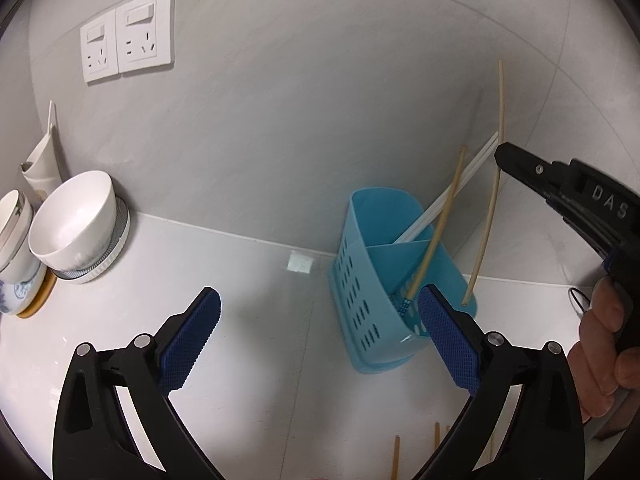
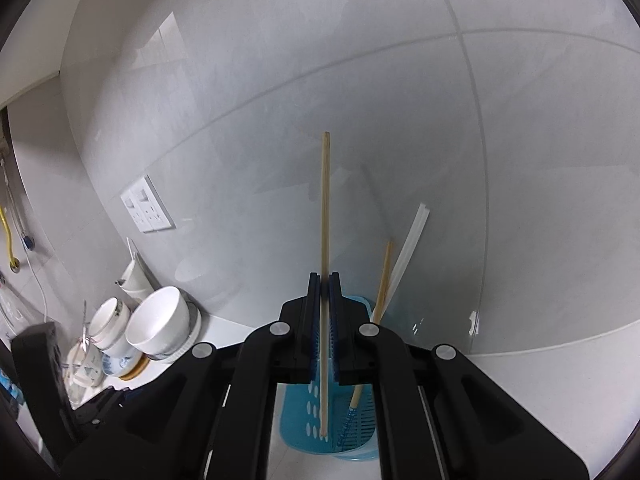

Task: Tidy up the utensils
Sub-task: 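Open the left tool to drop its chopstick in the holder while the right tool releases its chopstick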

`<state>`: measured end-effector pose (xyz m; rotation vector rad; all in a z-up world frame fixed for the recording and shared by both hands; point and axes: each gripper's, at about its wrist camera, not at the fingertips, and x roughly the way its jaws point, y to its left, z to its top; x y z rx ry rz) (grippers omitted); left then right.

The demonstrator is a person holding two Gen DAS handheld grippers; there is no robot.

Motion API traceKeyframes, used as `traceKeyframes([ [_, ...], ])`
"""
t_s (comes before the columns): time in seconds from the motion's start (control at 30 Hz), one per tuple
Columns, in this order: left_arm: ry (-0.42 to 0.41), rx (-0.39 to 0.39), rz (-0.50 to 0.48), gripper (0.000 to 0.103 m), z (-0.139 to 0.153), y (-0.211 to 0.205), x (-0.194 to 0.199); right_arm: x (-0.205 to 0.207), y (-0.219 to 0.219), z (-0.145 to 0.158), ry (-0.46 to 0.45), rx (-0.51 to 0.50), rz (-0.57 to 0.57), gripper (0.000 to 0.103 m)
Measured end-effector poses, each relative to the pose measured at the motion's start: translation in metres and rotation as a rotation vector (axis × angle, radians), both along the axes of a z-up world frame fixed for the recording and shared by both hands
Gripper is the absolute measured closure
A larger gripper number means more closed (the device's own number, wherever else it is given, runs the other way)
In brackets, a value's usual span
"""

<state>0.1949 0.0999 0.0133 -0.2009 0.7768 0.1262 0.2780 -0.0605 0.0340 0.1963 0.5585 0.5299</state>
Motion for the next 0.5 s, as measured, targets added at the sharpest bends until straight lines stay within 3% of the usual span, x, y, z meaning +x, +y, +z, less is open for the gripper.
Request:
traceKeyframes([
  [0.5,0.021,-0.009,0.015,0.006,-0.01,0.008,0.006,-0.008,0.021,-0.037,0.053,-0.092,-0.005,0.099],
])
